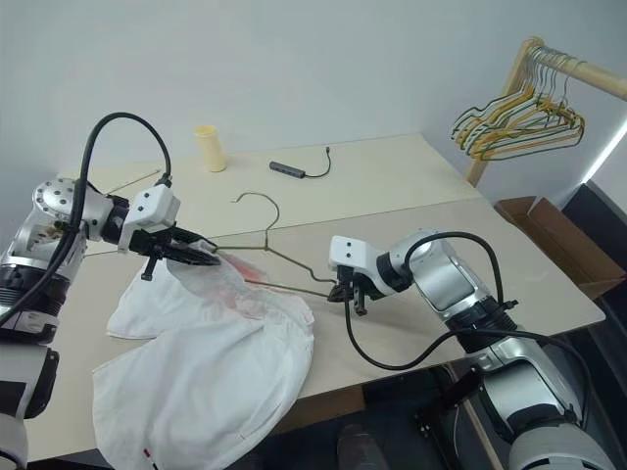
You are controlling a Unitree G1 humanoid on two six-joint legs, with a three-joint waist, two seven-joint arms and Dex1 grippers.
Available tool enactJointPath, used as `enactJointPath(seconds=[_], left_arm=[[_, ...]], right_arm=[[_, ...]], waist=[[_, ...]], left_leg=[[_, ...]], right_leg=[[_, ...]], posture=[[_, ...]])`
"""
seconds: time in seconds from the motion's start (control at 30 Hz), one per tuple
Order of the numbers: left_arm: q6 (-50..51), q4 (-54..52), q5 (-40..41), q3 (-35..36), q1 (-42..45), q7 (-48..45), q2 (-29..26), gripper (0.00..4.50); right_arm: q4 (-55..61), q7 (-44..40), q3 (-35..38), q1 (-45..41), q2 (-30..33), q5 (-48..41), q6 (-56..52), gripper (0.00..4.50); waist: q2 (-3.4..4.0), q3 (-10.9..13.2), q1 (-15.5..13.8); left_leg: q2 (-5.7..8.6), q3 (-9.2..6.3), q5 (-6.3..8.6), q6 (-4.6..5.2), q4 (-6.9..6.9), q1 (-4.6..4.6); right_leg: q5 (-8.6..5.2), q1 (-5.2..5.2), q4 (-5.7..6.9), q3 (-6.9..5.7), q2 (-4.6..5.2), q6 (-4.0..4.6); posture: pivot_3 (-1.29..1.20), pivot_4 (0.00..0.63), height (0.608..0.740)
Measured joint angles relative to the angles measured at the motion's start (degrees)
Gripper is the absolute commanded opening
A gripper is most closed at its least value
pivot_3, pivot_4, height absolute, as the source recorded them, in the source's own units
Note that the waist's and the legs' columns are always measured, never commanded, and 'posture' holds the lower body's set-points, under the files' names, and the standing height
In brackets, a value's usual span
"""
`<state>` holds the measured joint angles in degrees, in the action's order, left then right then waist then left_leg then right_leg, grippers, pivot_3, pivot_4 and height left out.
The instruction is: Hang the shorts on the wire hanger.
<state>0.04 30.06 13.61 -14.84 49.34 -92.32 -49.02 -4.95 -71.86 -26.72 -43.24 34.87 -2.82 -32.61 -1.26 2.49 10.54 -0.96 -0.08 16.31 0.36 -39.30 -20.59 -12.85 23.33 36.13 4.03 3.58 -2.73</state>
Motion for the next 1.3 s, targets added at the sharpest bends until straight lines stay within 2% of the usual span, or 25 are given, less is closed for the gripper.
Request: enactJointPath(seconds=[0.27,0.4,0.63,0.8,0.93,1.03,1.17,1.3], left_arm=[[-1.53,-0.02,-2.91,1.46,0.00,0.83,-0.25,0.06],[-3.40,0.01,-4.71,2.40,-0.01,2.10,-0.23,0.06],[-3.83,0.22,-5.80,3.59,-0.01,4.24,-0.39,0.06],[-3.50,2.05,-5.45,5.77,0.08,4.14,-0.94,0.06],[-3.32,2.75,-4.97,6.93,0.19,3.53,-0.92,0.06],[-3.34,3.30,-4.98,6.97,0.24,3.28,-0.91,0.06],[-3.11,3.32,-4.98,6.98,0.95,3.28,-0.82,0.06],[-2.66,3.31,-5.00,7.00,1.25,3.30,-0.93,0.06]], right_arm=[[-0.01,5.15,1.56,2.25,-2.18,1.09,4.22,0.00],[1.40,7.11,3.67,3.24,-2.71,0.83,5.81,1.07],[7.14,10.18,11.36,6.65,-0.79,-3.07,2.52,3.46],[14.27,10.72,20.07,12.91,4.61,-9.18,-5.34,3.46],[24.03,11.14,22.83,17.45,6.09,-15.35,-12.84,3.46],[29.64,15.06,21.97,17.89,1.91,-19.59,-21.15,3.46],[32.16,23.37,16.53,19.22,-6.89,-21.92,-31.08,3.46],[32.55,29.51,15.36,19.40,-10.79,-22.77,-36.34,3.46]], waist=[[0.00,0.00,0.05],[0.00,0.00,0.01],[0.00,0.00,-0.11],[-0.01,0.00,-0.13],[-0.01,-0.01,0.46],[-0.03,-0.02,1.31],[-0.05,-0.03,1.69],[-0.06,-0.04,1.42]], left_leg=[[0.00,0.00,0.00,0.00,-0.01,0.00],[0.00,-0.03,0.00,0.00,-0.01,-0.01],[0.01,-0.06,0.00,0.00,-0.02,-0.08],[0.00,-0.02,0.00,0.01,-0.03,-0.12],[-0.05,0.03,0.00,0.01,-0.03,-0.07],[-0.07,0.01,0.00,0.01,-0.03,0.08],[-0.06,-0.04,0.00,0.01,-0.03,0.06],[-0.01,-0.09,0.00,0.01,-0.15,-0.30]], right_leg=[[0.00,0.00,0.01,0.00,0.00,0.00],[0.00,0.01,0.00,0.00,0.00,0.01],[0.01,0.02,-0.01,-0.02,0.02,0.01],[0.00,0.04,-0.03,-0.04,0.02,0.00],[0.00,0.05,0.03,-0.02,-0.04,-0.01],[-0.10,-0.06,0.07,0.03,-0.06,-0.17],[-0.07,-0.06,0.07,0.07,-0.05,-0.12],[0.03,0.22,0.05,0.04,0.02,-0.05]], posture=[[-0.16,0.000,0.740],[-0.16,0.000,0.740],[-0.18,0.000,0.740],[-0.19,0.000,0.740],[-0.20,0.000,0.740],[-0.19,0.000,0.740],[-0.19,0.000,0.740],[-0.19,0.000,0.740]])
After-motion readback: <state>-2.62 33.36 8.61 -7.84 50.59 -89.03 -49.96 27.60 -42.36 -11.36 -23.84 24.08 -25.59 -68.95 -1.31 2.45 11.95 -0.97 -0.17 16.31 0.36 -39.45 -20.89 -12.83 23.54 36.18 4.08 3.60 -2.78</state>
